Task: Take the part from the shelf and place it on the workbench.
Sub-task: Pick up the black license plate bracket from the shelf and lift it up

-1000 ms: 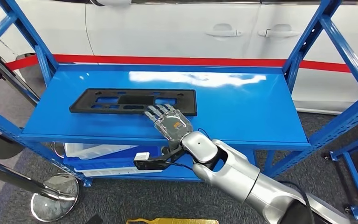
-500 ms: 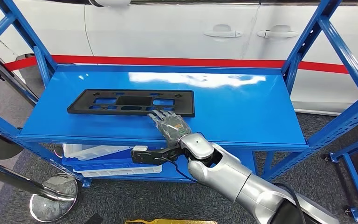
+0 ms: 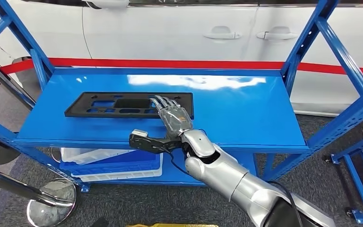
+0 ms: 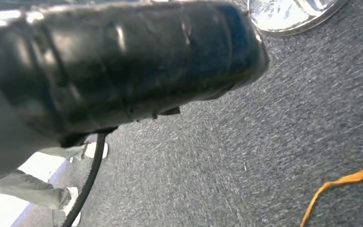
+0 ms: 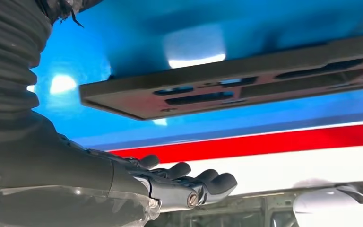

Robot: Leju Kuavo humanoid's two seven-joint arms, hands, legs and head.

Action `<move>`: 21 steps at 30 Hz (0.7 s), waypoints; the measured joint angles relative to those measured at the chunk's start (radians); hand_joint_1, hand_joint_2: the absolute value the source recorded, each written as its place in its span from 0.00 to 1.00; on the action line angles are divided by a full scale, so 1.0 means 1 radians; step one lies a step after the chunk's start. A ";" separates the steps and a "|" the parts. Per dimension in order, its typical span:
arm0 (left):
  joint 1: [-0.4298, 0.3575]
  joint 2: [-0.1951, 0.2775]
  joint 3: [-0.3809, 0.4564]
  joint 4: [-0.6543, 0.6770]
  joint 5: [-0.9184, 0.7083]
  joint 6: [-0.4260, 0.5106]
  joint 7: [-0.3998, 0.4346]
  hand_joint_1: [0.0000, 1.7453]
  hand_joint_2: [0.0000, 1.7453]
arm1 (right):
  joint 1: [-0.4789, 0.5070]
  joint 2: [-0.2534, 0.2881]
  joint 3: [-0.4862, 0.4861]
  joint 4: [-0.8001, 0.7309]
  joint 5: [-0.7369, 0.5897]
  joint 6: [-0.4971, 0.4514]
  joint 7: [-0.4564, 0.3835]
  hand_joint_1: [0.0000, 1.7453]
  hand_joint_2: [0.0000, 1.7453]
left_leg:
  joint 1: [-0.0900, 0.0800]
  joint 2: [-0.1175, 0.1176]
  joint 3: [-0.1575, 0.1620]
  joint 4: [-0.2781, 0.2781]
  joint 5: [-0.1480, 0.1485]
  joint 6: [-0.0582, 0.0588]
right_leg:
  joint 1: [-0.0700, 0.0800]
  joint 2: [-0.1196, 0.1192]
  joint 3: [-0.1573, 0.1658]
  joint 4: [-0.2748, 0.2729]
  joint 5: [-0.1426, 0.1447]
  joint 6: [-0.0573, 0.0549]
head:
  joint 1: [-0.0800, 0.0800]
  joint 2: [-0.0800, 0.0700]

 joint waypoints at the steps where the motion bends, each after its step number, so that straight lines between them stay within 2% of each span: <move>1: 0.001 -0.001 -0.001 0.000 -0.001 0.001 -0.001 0.00 0.00 | 0.000 0.000 0.000 0.003 0.006 -0.007 -0.001 0.00 1.00 | 0.002 0.000 0.002 -0.003 0.002 0.005 | 0.000 -0.001 0.000 0.000 -0.002 0.006 | 0.000 0.000; 3: 0.003 -0.005 -0.002 0.000 -0.001 0.003 -0.004 0.00 0.00 | -0.001 0.000 -0.001 0.007 0.021 -0.016 -0.002 0.00 1.00 | 0.007 0.001 0.009 -0.012 0.005 0.015 | -0.001 -0.002 -0.014 0.033 -0.024 0.017 | 0.002 0.000; 4: 0.002 -0.006 -0.003 0.000 -0.001 0.005 -0.005 0.00 0.00 | -0.001 0.000 -0.001 0.008 0.028 -0.019 -0.002 0.00 1.00 | 0.009 0.002 0.011 -0.015 0.006 0.021 | -0.002 -0.003 -0.035 0.076 -0.049 0.022 | 0.003 0.000; 6: 0.002 -0.008 -0.004 0.000 -0.001 0.007 -0.007 0.00 0.00 | 0.002 0.000 -0.001 0.012 0.037 -0.021 -0.001 0.00 1.00 | 0.008 0.003 0.013 -0.015 0.004 0.028 | -0.005 -0.004 -0.094 0.199 -0.102 0.028 | 0.005 0.000; 7: 0.002 -0.008 -0.004 0.000 -0.001 0.008 -0.008 0.00 0.00 | 0.004 -0.001 -0.001 0.014 0.041 -0.022 -0.001 0.00 1.00 | 0.008 0.003 0.013 -0.015 0.003 0.029 | -0.007 -0.004 -0.119 0.245 -0.114 0.030 | 0.005 0.000; 8: 0.003 -0.009 -0.004 0.000 -0.001 0.008 -0.009 0.00 0.00 | 0.007 -0.001 -0.001 0.016 0.046 -0.022 0.000 0.00 1.00 | 0.008 0.003 0.014 -0.014 0.001 0.029 | -0.009 -0.004 -0.130 0.260 -0.108 0.031 | 0.005 0.000; 9: 0.004 -0.010 -0.004 0.000 -0.001 0.009 -0.011 0.00 0.00 | 0.008 -0.001 -0.001 0.017 0.052 -0.023 0.001 0.00 1.00 | 0.009 0.002 0.015 -0.012 -0.002 0.027 | -0.011 -0.005 -0.121 0.236 -0.083 0.032 | 0.005 0.000; 11: 0.005 -0.011 -0.004 0.000 -0.001 0.010 -0.014 0.00 0.00 | 0.007 -0.002 -0.001 0.019 0.065 -0.024 0.002 0.00 0.50 | 0.010 0.001 0.019 -0.005 -0.010 0.022 | -0.013 -0.005 -0.068 0.119 -0.018 0.029 | 0.005 0.000; 12: 0.004 -0.012 -0.004 0.000 -0.001 0.010 -0.015 0.00 0.00 | 0.006 -0.002 -0.001 0.019 0.069 -0.025 0.002 0.00 0.25 | 0.009 0.001 0.019 0.000 -0.015 0.017 | -0.012 -0.006 -0.041 0.062 0.000 0.026 | 0.005 0.000; 13: 0.004 -0.012 -0.005 0.000 -0.002 0.011 -0.015 0.00 0.00 | 0.006 -0.002 -0.001 0.020 0.072 -0.026 0.002 0.00 0.00 | 0.008 0.001 0.018 0.003 -0.019 0.012 | -0.010 -0.005 -0.024 0.028 0.006 0.023 | 0.004 0.000; 15: 0.004 -0.013 -0.007 0.000 -0.003 0.011 -0.017 0.00 0.00 | 0.007 -0.002 -0.001 0.021 0.081 -0.026 0.005 0.00 0.00 | 0.006 0.001 0.017 0.002 -0.022 0.001 | -0.006 -0.003 -0.015 0.010 -0.002 0.014 | 0.002 0.000; 17: 0.004 -0.015 -0.011 0.000 -0.004 0.011 -0.020 0.00 0.00 | 0.008 -0.003 -0.001 0.022 0.095 -0.026 0.010 0.00 0.00 | 0.009 0.002 0.019 0.005 -0.029 -0.010 | -0.008 -0.002 -0.006 0.004 -0.004 0.002 | 0.002 0.000; 18: 0.003 -0.016 -0.012 0.000 -0.004 0.011 -0.022 0.00 0.00 | 0.007 -0.004 -0.001 0.022 0.102 -0.025 0.013 0.00 0.00 | 0.010 0.003 0.013 0.025 -0.040 -0.015 | -0.011 -0.002 0.001 0.000 -0.005 -0.004 | 0.000 0.000; 19: 0.002 -0.017 -0.013 0.000 -0.003 0.011 -0.024 0.00 0.00 | 0.007 -0.004 -0.001 0.022 0.108 -0.023 0.015 0.00 0.00 | 0.010 0.003 -0.006 0.065 -0.057 -0.019 | -0.013 -0.003 0.010 -0.004 -0.008 -0.010 | -0.002 0.000; 21: 0.002 -0.018 -0.015 0.000 -0.003 0.012 -0.027 0.00 0.00 | 0.010 -0.004 -0.001 0.022 0.117 -0.014 0.018 0.00 0.00 | 0.011 0.004 -0.072 0.187 -0.100 -0.025 | -0.011 -0.004 0.021 -0.005 -0.016 -0.018 | -0.005 0.000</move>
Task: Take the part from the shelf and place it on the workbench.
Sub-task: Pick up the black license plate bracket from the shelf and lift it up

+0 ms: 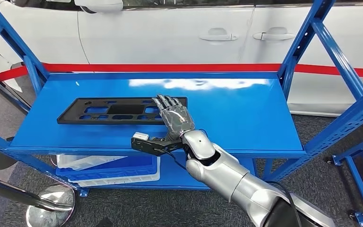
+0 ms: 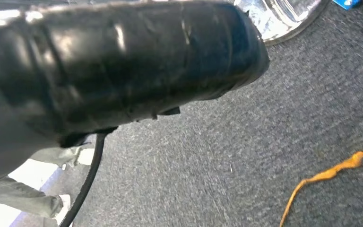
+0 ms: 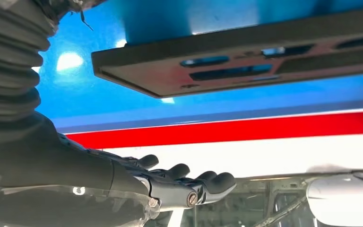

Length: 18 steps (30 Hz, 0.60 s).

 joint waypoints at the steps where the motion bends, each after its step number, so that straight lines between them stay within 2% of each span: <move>1: 0.001 0.000 -0.001 0.000 0.001 0.000 -0.001 0.00 0.00 | 0.003 0.000 0.000 0.000 0.003 0.004 0.001 0.00 0.00 | 0.000 0.000 -0.035 0.054 -0.011 -0.002 | 0.001 0.001 0.005 0.000 -0.005 -0.002 | 0.000 0.000; 2: 0.003 0.000 -0.002 0.000 0.001 0.000 -0.001 0.00 0.00 | 0.007 -0.001 0.000 0.000 0.005 0.008 0.001 0.00 0.00 | 0.000 0.000 -0.057 0.081 -0.007 -0.002 | 0.001 0.002 0.011 0.000 -0.010 -0.002 | 0.000 0.000; 3: 0.005 0.000 -0.003 0.000 0.001 0.000 -0.002 0.00 0.00 | 0.010 -0.002 0.000 0.000 0.006 0.010 0.002 0.00 0.00 | 0.000 0.000 -0.062 0.071 0.015 -0.001 | 0.002 0.004 0.018 0.000 -0.016 -0.001 | 0.000 0.000; 5: 0.006 0.000 -0.004 0.000 0.001 0.001 -0.003 0.00 0.00 | 0.012 -0.002 0.000 0.000 0.008 0.012 0.002 0.00 0.00 | 0.000 0.000 -0.023 -0.042 0.094 0.005 | 0.002 0.006 0.037 0.000 -0.029 0.004 | 0.000 0.000; 6: 0.006 0.000 -0.004 0.000 0.001 0.001 -0.004 0.00 0.00 | 0.011 -0.002 0.000 0.000 0.009 0.012 0.002 0.00 0.00 | -0.004 0.000 0.005 -0.102 0.121 0.009 | 0.003 0.006 0.045 0.000 -0.037 0.008 | 0.000 0.000; 7: 0.005 0.000 -0.004 0.000 0.001 0.002 -0.004 0.00 0.00 | 0.010 -0.003 0.000 0.000 0.009 0.012 0.002 0.00 0.00 | -0.007 0.000 0.029 -0.150 0.133 0.014 | 0.004 0.006 0.050 -0.001 -0.043 0.013 | 0.001 0.000; 9: 0.003 0.000 -0.005 0.000 0.001 0.003 -0.004 0.00 0.00 | 0.010 -0.003 0.000 0.000 0.009 0.012 0.002 0.00 0.00 | -0.013 0.000 0.049 -0.184 0.122 0.025 | 0.007 0.006 0.057 -0.004 -0.047 0.023 | 0.001 0.000; 12: 0.005 -0.001 -0.005 0.000 0.002 0.003 -0.005 0.00 0.00 | 0.009 -0.003 0.000 0.000 0.011 0.012 0.002 0.00 0.00 | -0.007 -0.001 0.070 -0.199 0.110 0.042 | 0.009 0.004 0.057 0.013 -0.055 0.037 | 0.003 0.000; 14: 0.005 -0.001 -0.005 0.000 0.002 0.004 -0.005 0.00 0.00 | 0.008 -0.004 -0.001 -0.001 0.012 0.015 0.002 0.00 0.00 | -0.005 -0.001 0.088 -0.205 0.102 0.053 | 0.007 0.002 0.008 0.100 -0.083 0.043 | 0.004 0.000; 16: 0.005 -0.001 -0.005 0.000 0.002 0.004 -0.005 0.00 0.00 | 0.013 -0.005 -0.001 -0.001 0.012 0.028 0.001 0.00 0.00 | -0.006 -0.001 0.103 -0.205 0.089 0.060 | 0.007 0.001 -0.076 0.224 -0.119 0.048 | 0.005 0.000; 17: 0.006 -0.001 -0.005 0.000 0.003 0.006 -0.004 0.00 0.00 | 0.018 -0.006 -0.001 -0.001 0.011 0.042 0.000 0.00 0.25 | -0.006 -0.001 0.113 -0.204 0.081 0.060 | 0.007 0.001 -0.108 0.258 -0.124 0.049 | 0.005 0.000; 18: 0.007 -0.001 -0.005 0.000 0.004 0.010 -0.001 0.00 0.00 | 0.022 -0.007 0.000 -0.001 0.009 0.061 -0.001 0.00 0.50 | -0.006 -0.002 0.125 -0.204 0.073 0.060 | 0.006 0.001 -0.126 0.263 -0.114 0.049 | 0.005 0.000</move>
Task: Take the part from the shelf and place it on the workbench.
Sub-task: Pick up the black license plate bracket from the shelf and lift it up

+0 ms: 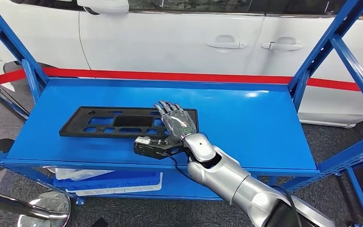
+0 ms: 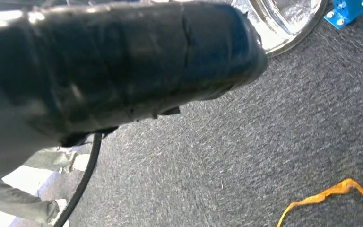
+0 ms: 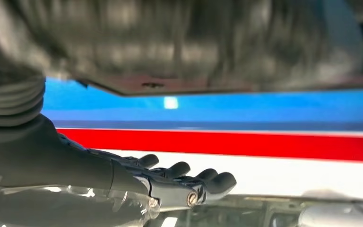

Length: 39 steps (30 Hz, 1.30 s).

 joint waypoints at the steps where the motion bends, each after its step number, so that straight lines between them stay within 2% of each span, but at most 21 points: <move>1: 0.001 0.000 0.000 0.000 0.002 0.006 0.004 0.00 0.00 | 0.002 0.000 0.000 -0.001 -0.003 0.024 -0.001 0.00 0.75 | 0.000 -0.001 0.014 0.001 -0.009 -0.001 | 0.000 0.000 -0.001 -0.032 0.031 -0.001 | 0.000 0.000; 2: 0.001 -0.001 0.000 0.000 0.004 0.013 0.008 0.00 0.00 | 0.002 0.000 0.001 -0.002 -0.009 0.056 -0.002 0.00 1.00 | 0.000 -0.002 0.028 0.001 -0.020 -0.003 | 0.000 0.000 0.009 -0.088 0.079 -0.005 | 0.000 0.000; 3: 0.002 -0.002 0.000 0.000 0.006 0.019 0.009 0.00 0.00 | 0.001 0.000 0.002 -0.003 -0.016 0.090 -0.003 0.00 1.00 | 0.000 -0.003 0.039 0.001 -0.030 -0.006 | 0.002 0.000 0.023 -0.148 0.130 -0.010 | 0.000 0.000; 5: -0.001 -0.005 0.000 0.001 0.007 0.025 0.007 0.00 0.00 | -0.003 0.000 0.006 -0.005 -0.032 0.151 -0.005 0.00 1.00 | 0.000 -0.003 0.050 0.002 -0.047 -0.016 | 0.009 -0.001 0.037 -0.231 0.181 -0.023 | -0.004 0.000; 7: -0.003 -0.007 0.000 0.002 0.007 0.027 0.003 0.00 0.00 | -0.005 -0.001 0.011 -0.006 -0.041 0.177 -0.006 0.00 1.00 | 0.000 -0.002 0.053 0.006 -0.054 -0.027 | 0.016 -0.001 0.037 -0.249 0.179 -0.036 | -0.007 0.000; 10: -0.004 -0.009 -0.001 0.002 0.007 0.033 0.003 0.00 0.00 | -0.013 0.000 0.016 -0.008 -0.042 0.199 -0.010 0.00 1.00 | 0.000 0.000 0.051 0.031 -0.071 -0.041 | 0.009 0.001 0.058 -0.261 0.175 -0.053 | -0.010 0.000; 12: -0.007 -0.011 -0.001 0.002 0.006 0.039 0.005 0.00 0.00 | -0.021 0.001 0.024 -0.009 -0.033 0.222 -0.013 0.00 1.00 | 0.003 0.001 0.001 0.122 -0.109 -0.050 | 0.004 0.001 0.071 -0.267 0.170 -0.060 | -0.013 0.000; 14: -0.009 -0.011 -0.001 0.002 0.006 0.044 0.008 0.00 0.00 | -0.022 0.001 0.032 -0.009 -0.021 0.233 -0.012 0.00 1.00 | 0.005 0.001 -0.079 0.240 -0.152 -0.057 | 0.004 0.001 0.073 -0.265 0.164 -0.064 | -0.015 0.000; 15: -0.007 -0.011 -0.001 0.002 0.006 0.045 0.009 0.00 0.00 | -0.020 0.000 0.035 -0.009 -0.015 0.235 -0.011 0.00 1.00 | 0.006 0.001 -0.110 0.273 -0.155 -0.059 | 0.004 0.002 0.074 -0.263 0.161 -0.064 | -0.015 0.000; 17: -0.003 -0.011 -0.001 0.002 0.006 0.047 0.008 0.00 0.00 | -0.017 -0.002 0.040 -0.008 -0.010 0.236 -0.008 0.00 1.00 | 0.006 0.001 -0.123 0.244 -0.108 -0.060 | 0.004 0.004 0.077 -0.259 0.154 -0.062 | -0.015 0.000; 19: -0.002 -0.011 -0.001 0.002 0.006 0.050 0.006 0.00 0.00 | -0.016 -0.006 0.044 -0.008 -0.009 0.237 -0.006 0.00 1.00 | 0.005 0.001 -0.084 0.117 -0.025 -0.056 | 0.004 0.005 0.083 -0.254 0.147 -0.057 | -0.015 0.000; 20: -0.004 -0.010 -0.001 0.002 0.006 0.051 0.005 0.00 0.00 | -0.017 -0.007 0.045 -0.008 -0.010 0.239 -0.007 0.00 1.00 | 0.003 0.002 -0.066 0.061 -0.004 -0.053 | 0.005 0.005 0.084 -0.252 0.145 -0.054 | -0.015 0.000; 25: -0.003 -0.012 -0.001 0.002 0.009 0.053 0.002 0.00 0.00 | -0.018 -0.009 0.050 -0.008 -0.010 0.274 -0.005 0.00 1.00 | -0.001 0.000 -0.043 0.013 0.020 -0.023 | 0.008 0.004 0.081 -0.247 0.136 -0.029 | -0.013 0.000; 28: -0.005 -0.013 -0.001 0.002 0.009 0.054 -0.001 0.00 0.00 | -0.021 -0.012 0.051 -0.008 0.016 0.257 0.021 0.00 1.00 | 0.002 0.002 -0.036 0.005 0.026 -0.010 | 0.004 0.001 0.028 -0.124 0.065 -0.016 | -0.007 0.000; 30: -0.005 -0.013 -0.001 0.002 0.010 0.053 -0.007 0.00 0.00 | -0.015 -0.015 0.052 -0.007 0.045 0.233 0.039 0.19 1.00 | 0.000 0.002 -0.036 0.007 0.025 -0.007 | 0.000 0.000 -0.024 -0.013 0.025 -0.011 | -0.006 0.000; 31: -0.004 -0.013 -0.002 0.002 0.013 0.052 -0.013 0.00 0.00 | -0.012 -0.017 0.052 -0.006 0.058 0.223 0.044 0.43 1.00 | 0.000 0.002 -0.036 0.008 0.024 -0.007 | 0.000 0.000 -0.031 0.004 0.028 -0.010 | -0.006 0.000; 32: -0.004 -0.013 -0.002 0.002 0.017 0.048 -0.021 0.00 0.25 | -0.009 -0.018 0.052 -0.004 0.069 0.216 0.047 0.68 1.00 | 0.000 0.001 -0.036 0.010 0.023 -0.007 | -0.001 0.000 -0.021 -0.015 0.047 -0.010 | -0.006 0.000; 34: -0.004 -0.014 -0.002 0.002 0.027 0.039 -0.038 0.00 0.75 | -0.008 -0.019 0.052 -0.002 0.082 0.210 0.049 0.99 1.00 | 0.000 0.000 -0.037 0.016 0.020 -0.009 | -0.001 0.000 0.039 -0.132 0.103 -0.016 | -0.006 0.000; 35: -0.004 -0.014 -0.002 0.002 0.031 0.035 -0.045 0.00 1.00 | -0.009 -0.018 0.052 -0.001 0.085 0.208 0.049 1.00 1.00 | -0.002 -0.001 -0.038 0.019 0.017 -0.013 | 0.002 0.000 0.070 -0.190 0.119 -0.019 | -0.006 0.000; 37: -0.005 -0.015 -0.002 0.002 0.040 0.031 -0.056 0.00 1.00 | -0.008 -0.017 0.052 0.000 0.090 0.203 0.047 1.00 1.00 | -0.004 -0.001 -0.041 0.022 0.015 -0.022 | 0.006 0.001 0.099 -0.245 0.125 -0.025 | -0.007 0.000; 39: -0.005 -0.015 -0.002 0.002 0.051 0.025 -0.067 0.00 1.00 | -0.007 -0.017 0.052 0.001 0.097 0.196 0.045 1.00 1.00 | -0.003 -0.001 -0.042 0.020 0.016 -0.033 | 0.007 0.001 0.101 -0.252 0.129 -0.032 | -0.007 0.000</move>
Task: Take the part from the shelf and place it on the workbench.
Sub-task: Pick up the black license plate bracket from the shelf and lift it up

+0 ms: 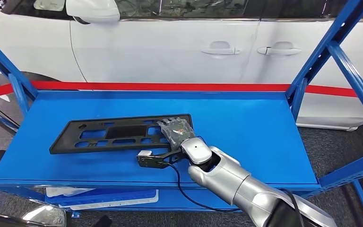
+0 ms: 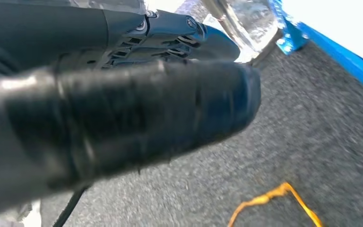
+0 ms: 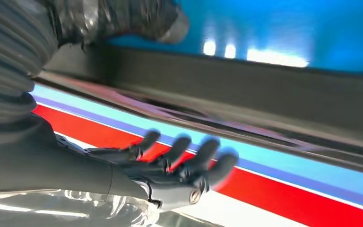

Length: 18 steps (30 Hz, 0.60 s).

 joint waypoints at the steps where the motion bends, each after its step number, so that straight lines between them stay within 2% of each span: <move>1: 0.000 0.000 0.000 0.000 0.005 -0.004 -0.006 0.00 1.00 | 0.000 0.000 0.000 0.000 0.003 -0.003 -0.001 1.00 1.00 | 0.001 0.000 -0.001 0.004 -0.004 -0.006 | -0.001 0.000 0.002 -0.005 0.003 -0.005 | 0.000 0.000; 3: -0.001 0.000 0.000 0.000 0.014 -0.010 -0.019 0.00 1.00 | 0.001 0.001 0.000 0.000 0.008 -0.014 -0.003 1.00 1.00 | 0.004 0.001 -0.023 0.054 -0.037 -0.018 | -0.006 -0.002 0.007 -0.015 0.009 -0.014 | -0.003 0.000; 5: 0.000 0.000 0.000 0.000 0.018 -0.010 -0.030 0.00 1.00 | 0.002 0.001 0.000 -0.002 0.013 -0.029 -0.004 1.00 1.00 | 0.006 0.002 -0.078 0.171 -0.094 -0.028 | -0.007 -0.003 0.008 -0.017 0.010 -0.018 | -0.006 0.000; 6: 0.000 0.000 0.000 0.000 0.020 -0.008 -0.034 0.00 1.00 | 0.002 0.001 0.000 -0.003 0.016 -0.036 -0.004 1.00 1.00 | 0.007 0.002 -0.104 0.226 -0.114 -0.032 | -0.008 -0.003 0.008 -0.016 0.010 -0.019 | -0.006 0.000; 7: 0.002 0.000 0.000 0.000 0.020 -0.006 -0.038 0.00 1.00 | 0.003 0.001 0.000 -0.005 0.019 -0.044 -0.004 1.00 1.00 | 0.009 0.002 -0.118 0.255 -0.116 -0.035 | -0.008 -0.003 0.008 -0.015 0.009 -0.019 | -0.006 0.000; 8: 0.003 0.000 0.000 0.000 0.022 -0.006 -0.041 0.00 1.00 | 0.003 0.001 0.000 -0.008 0.022 -0.051 -0.004 1.00 1.00 | 0.010 0.002 -0.115 0.246 -0.099 -0.037 | -0.009 -0.003 0.008 -0.014 0.009 -0.018 | -0.006 0.000; 9: 0.003 0.000 0.000 0.000 0.024 -0.005 -0.046 0.00 1.00 | 0.003 0.000 0.000 -0.011 0.024 -0.057 -0.005 1.00 1.00 | 0.012 0.002 -0.094 0.203 -0.069 -0.038 | -0.010 -0.003 0.009 -0.012 0.008 -0.017 | -0.006 0.000; 10: 0.002 0.000 0.000 0.000 0.027 -0.004 -0.050 0.00 1.00 | 0.003 0.000 0.000 -0.016 0.025 -0.062 -0.006 1.00 1.00 | 0.013 0.002 -0.062 0.137 -0.036 -0.037 | -0.010 -0.002 0.009 -0.010 0.007 -0.015 | -0.007 0.000; 12: -0.001 0.000 0.000 0.000 0.034 -0.002 -0.059 0.00 1.00 | 0.003 -0.002 0.000 -0.025 0.028 -0.069 -0.007 1.00 1.00 | 0.010 0.002 -0.007 0.027 -0.001 -0.030 | -0.007 -0.001 0.007 -0.006 0.004 -0.007 | -0.006 0.000; 13: -0.001 0.000 0.000 0.000 0.038 -0.001 -0.064 0.00 1.00 | 0.003 -0.004 0.000 -0.029 0.029 -0.071 -0.007 1.00 1.00 | 0.008 0.001 0.004 0.003 0.001 -0.024 | -0.006 0.000 0.005 -0.005 0.005 -0.002 | -0.006 0.000; 16: -0.001 0.000 0.000 0.000 0.055 0.000 -0.076 0.00 1.00 | 0.006 -0.008 0.000 -0.043 0.035 -0.074 -0.007 1.00 1.00 | 0.007 0.001 0.006 -0.006 0.004 -0.003 | -0.006 0.001 0.003 -0.005 0.005 0.013 | -0.005 0.000; 18: -0.002 0.000 0.001 0.000 0.066 -0.003 -0.082 0.00 1.00 | 0.007 -0.010 -0.001 -0.051 0.037 -0.076 -0.008 1.00 1.00 | 0.010 0.003 0.008 -0.013 0.011 0.011 | -0.007 0.000 -0.016 0.038 -0.028 0.022 | -0.002 0.000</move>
